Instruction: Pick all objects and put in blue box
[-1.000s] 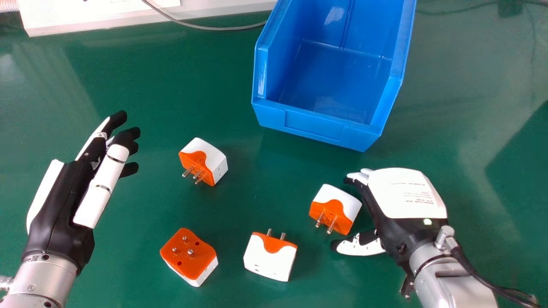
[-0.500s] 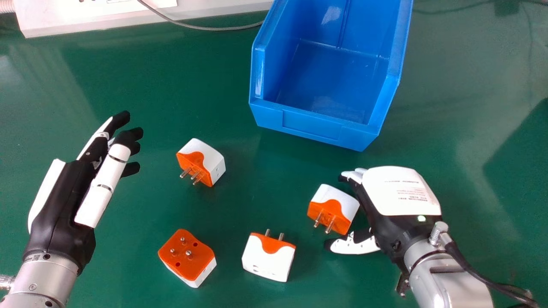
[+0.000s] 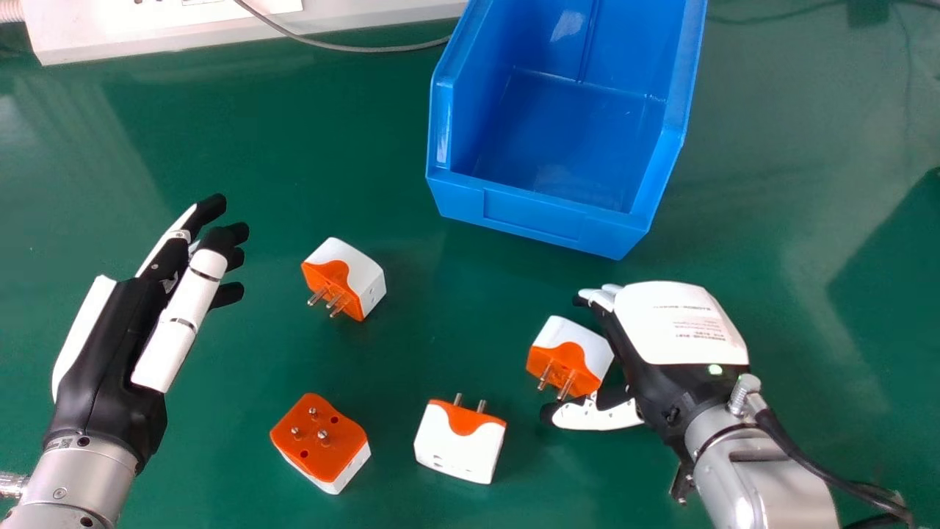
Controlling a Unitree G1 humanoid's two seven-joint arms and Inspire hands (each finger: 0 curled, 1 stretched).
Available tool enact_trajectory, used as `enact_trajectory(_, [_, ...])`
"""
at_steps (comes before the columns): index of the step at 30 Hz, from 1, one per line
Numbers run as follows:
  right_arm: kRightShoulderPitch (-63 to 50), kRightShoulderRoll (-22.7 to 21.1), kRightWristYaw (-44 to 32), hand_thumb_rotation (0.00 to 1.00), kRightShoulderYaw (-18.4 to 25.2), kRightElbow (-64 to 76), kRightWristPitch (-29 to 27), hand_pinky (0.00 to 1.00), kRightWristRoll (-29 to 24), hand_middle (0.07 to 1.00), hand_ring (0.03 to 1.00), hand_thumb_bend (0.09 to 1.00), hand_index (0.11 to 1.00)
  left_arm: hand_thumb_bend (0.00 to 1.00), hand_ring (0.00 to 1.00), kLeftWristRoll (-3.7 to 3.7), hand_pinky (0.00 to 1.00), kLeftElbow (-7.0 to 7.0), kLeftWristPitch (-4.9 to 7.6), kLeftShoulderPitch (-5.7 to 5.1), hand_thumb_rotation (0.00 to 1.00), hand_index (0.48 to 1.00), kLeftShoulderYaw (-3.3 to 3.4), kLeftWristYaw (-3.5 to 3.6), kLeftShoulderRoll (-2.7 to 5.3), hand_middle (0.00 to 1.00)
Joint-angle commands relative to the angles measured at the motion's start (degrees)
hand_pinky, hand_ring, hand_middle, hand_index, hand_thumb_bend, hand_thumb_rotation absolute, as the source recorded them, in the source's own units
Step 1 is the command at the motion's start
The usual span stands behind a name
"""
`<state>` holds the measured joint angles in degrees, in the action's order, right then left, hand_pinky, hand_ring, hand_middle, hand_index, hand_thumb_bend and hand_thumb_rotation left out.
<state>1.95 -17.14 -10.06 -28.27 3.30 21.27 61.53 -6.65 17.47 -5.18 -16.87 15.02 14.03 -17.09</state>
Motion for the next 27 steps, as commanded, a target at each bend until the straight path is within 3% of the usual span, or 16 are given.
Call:
enact_trajectory(1, [-0.03, 1.72, -1.00, 0.56, -2.54, -0.75, -1.51, 0.75, -1.06, 0.886, 0.863, 0.601, 0.846, 0.47, 0.89, 0.23, 0.83, 1.87, 0.27, 0.03, 0.88, 0.927, 0.34, -0.15, -0.51, 0.89])
enact_trajectory(18, [2.40, 3.11, 0.29, 0.55, -4.24, -5.18, 0.75, 0.74, 1.32, 0.888, 0.861, 0.593, 0.839, 0.47, 0.89, 0.39, 0.84, 4.21, -1.51, -0.64, 0.89, 0.925, -0.04, -0.46, -0.25, 0.89])
enact_trajectory(27, [4.45, 3.12, -1.88, 0.56, -5.01, -8.08, 1.94, 0.74, 1.65, 0.880, 0.857, 0.597, 0.836, 0.47, 0.89, 0.02, 0.84, 4.55, -1.76, -0.61, 0.89, 0.925, -0.05, -0.39, -0.13, 0.89])
